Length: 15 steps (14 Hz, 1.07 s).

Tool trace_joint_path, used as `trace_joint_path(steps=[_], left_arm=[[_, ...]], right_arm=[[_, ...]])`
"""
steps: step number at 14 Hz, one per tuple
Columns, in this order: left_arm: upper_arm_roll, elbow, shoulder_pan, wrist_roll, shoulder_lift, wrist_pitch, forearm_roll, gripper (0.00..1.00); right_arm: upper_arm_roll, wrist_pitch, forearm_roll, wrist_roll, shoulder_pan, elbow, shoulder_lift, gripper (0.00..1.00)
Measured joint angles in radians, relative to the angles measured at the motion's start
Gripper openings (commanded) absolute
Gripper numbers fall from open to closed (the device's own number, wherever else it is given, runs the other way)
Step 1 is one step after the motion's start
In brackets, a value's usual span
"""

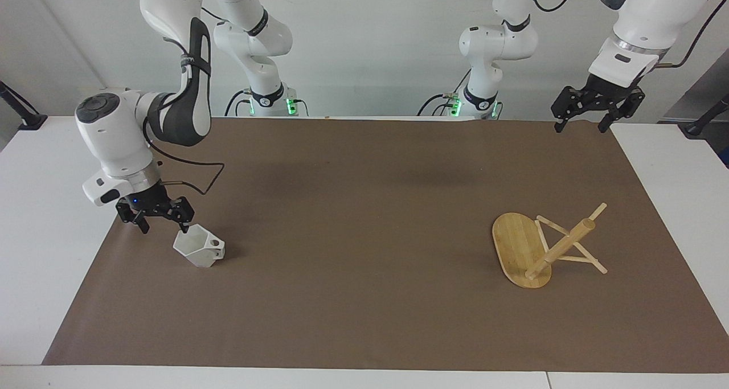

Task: Hang cup on rack
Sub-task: 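Reach the right gripper to the white cup and grasp its rim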

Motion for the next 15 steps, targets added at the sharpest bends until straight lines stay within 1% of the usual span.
trace_joint_path(steps=[4, 7, 10, 13, 15], left_arm=[[0.000, 0.000, 0.000, 0.000, 0.000, 0.000, 0.000, 1.00], [0.000, 0.000, 0.000, 0.000, 0.000, 0.000, 0.000, 1.00], [0.000, 0.000, 0.000, 0.000, 0.000, 0.000, 0.000, 1.00], [0.000, 0.000, 0.000, 0.000, 0.000, 0.000, 0.000, 1.00], [0.000, 0.000, 0.000, 0.000, 0.000, 0.000, 0.000, 1.00]], right_arm=[[0.000, 0.014, 0.000, 0.000, 0.000, 0.000, 0.022, 1.00], [-0.002, 0.050, 0.003, 0.000, -0.002, -0.001, 0.065, 0.97], [-0.003, 0.077, 0.025, 0.000, -0.004, -0.001, 0.098, 0.90], [-0.003, 0.077, 0.051, 0.000, -0.004, 0.002, 0.099, 0.84], [-0.003, 0.076, 0.056, 0.000, -0.004, 0.004, 0.099, 0.77]])
